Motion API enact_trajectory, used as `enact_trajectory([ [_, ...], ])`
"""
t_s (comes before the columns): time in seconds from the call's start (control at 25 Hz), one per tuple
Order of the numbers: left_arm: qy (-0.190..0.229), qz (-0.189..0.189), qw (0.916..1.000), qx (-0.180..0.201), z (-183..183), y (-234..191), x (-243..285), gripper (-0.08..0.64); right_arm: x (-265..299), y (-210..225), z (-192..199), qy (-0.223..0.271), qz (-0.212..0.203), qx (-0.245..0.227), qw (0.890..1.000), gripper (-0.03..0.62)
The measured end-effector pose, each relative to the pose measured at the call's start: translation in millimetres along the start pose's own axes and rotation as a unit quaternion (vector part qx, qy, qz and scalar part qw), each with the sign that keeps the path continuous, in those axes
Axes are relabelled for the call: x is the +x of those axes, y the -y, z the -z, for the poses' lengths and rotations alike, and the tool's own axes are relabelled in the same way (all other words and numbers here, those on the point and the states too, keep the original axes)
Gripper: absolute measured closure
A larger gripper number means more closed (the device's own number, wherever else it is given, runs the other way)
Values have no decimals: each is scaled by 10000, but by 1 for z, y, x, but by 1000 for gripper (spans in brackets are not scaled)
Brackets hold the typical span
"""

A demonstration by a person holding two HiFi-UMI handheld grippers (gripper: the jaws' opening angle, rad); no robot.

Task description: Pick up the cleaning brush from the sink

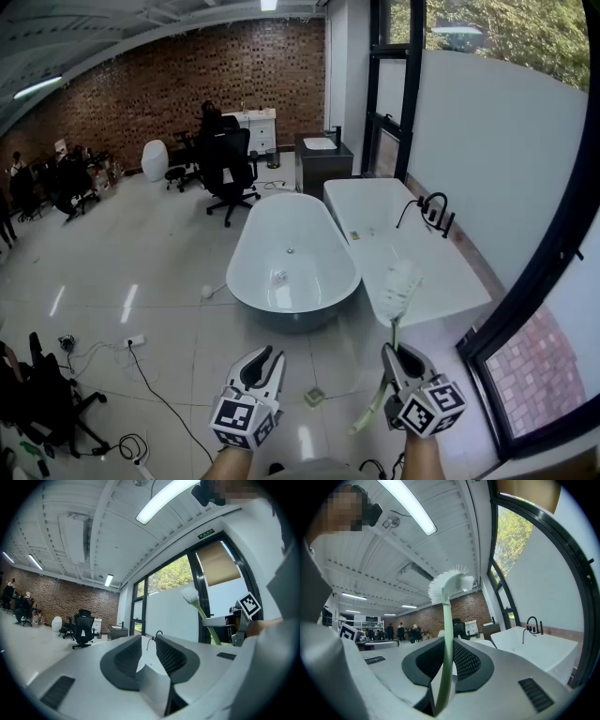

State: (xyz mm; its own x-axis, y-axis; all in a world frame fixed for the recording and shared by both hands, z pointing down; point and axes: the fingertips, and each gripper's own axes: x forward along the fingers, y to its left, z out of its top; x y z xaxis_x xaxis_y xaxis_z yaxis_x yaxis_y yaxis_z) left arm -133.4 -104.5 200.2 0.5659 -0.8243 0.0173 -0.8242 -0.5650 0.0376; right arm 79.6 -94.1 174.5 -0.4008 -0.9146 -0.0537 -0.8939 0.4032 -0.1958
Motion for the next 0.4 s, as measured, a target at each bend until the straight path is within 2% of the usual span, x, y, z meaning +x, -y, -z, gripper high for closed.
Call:
enact_trajectory([
  [0.4, -1, 27, 10000, 12, 3, -5, -4, 477, 2, -6, 5, 0, 11, -9, 10000, 548],
])
